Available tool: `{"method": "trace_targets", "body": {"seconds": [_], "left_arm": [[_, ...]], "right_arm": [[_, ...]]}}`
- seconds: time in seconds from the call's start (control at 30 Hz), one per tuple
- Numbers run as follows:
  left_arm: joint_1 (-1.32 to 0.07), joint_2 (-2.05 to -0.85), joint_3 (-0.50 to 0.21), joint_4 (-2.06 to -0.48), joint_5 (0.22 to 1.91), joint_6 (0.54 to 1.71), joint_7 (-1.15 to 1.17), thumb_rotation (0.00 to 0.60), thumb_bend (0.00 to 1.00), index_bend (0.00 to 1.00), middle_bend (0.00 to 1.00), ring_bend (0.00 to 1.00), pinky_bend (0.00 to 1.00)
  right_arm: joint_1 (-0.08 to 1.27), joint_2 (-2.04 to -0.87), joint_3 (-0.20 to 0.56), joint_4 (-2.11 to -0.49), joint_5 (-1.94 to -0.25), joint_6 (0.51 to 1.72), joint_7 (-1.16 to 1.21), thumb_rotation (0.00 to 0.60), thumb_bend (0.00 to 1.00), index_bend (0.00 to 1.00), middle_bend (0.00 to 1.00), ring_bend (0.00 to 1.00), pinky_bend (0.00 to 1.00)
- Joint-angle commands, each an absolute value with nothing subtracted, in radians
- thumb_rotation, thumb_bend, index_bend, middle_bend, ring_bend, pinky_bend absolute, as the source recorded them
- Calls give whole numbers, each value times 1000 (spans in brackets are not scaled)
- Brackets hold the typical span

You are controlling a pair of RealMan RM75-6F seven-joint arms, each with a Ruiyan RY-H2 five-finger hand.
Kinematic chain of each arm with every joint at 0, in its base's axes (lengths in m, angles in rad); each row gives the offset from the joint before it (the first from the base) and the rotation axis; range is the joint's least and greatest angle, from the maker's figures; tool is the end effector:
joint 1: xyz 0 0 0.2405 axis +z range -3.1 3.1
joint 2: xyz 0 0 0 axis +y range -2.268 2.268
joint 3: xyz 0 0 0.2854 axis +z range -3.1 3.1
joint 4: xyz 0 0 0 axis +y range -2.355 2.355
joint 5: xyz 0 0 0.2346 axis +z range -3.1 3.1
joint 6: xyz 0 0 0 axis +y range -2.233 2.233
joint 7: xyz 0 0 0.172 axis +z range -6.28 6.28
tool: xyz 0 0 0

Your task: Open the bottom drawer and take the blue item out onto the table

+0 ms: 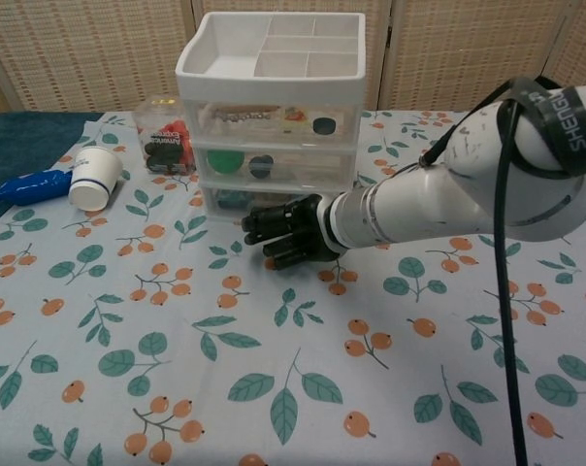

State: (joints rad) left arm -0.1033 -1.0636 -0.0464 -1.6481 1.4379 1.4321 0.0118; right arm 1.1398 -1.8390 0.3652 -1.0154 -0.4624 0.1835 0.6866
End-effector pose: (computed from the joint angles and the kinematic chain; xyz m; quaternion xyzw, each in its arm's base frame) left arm -0.3531 0.2183 0.1608 -0.5944 -0.4027 -0.3598 0.5958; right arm -0.0586 -0.4393 -0.1887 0.3482 -0.8884 0.2954 0.0473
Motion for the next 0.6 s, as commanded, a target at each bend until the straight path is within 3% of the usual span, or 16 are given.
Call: {"method": "trace_targets", "body": {"seconds": [0.03,0.6], "left_arm": [[-103,-1064,-46,-1648,1438,1432,12,600,176,36,0,34,94],[-104,-1065,-43,-1654,1449,1432,10,600,176,36,0,34,94]], "right_arm": [[1139,-1837,364,-1019,-462,184,683,600,560,2,726,945,1000],[1102,-1793,346,-1118,-477,203,656,600,564,50,725,945,1000]]}}
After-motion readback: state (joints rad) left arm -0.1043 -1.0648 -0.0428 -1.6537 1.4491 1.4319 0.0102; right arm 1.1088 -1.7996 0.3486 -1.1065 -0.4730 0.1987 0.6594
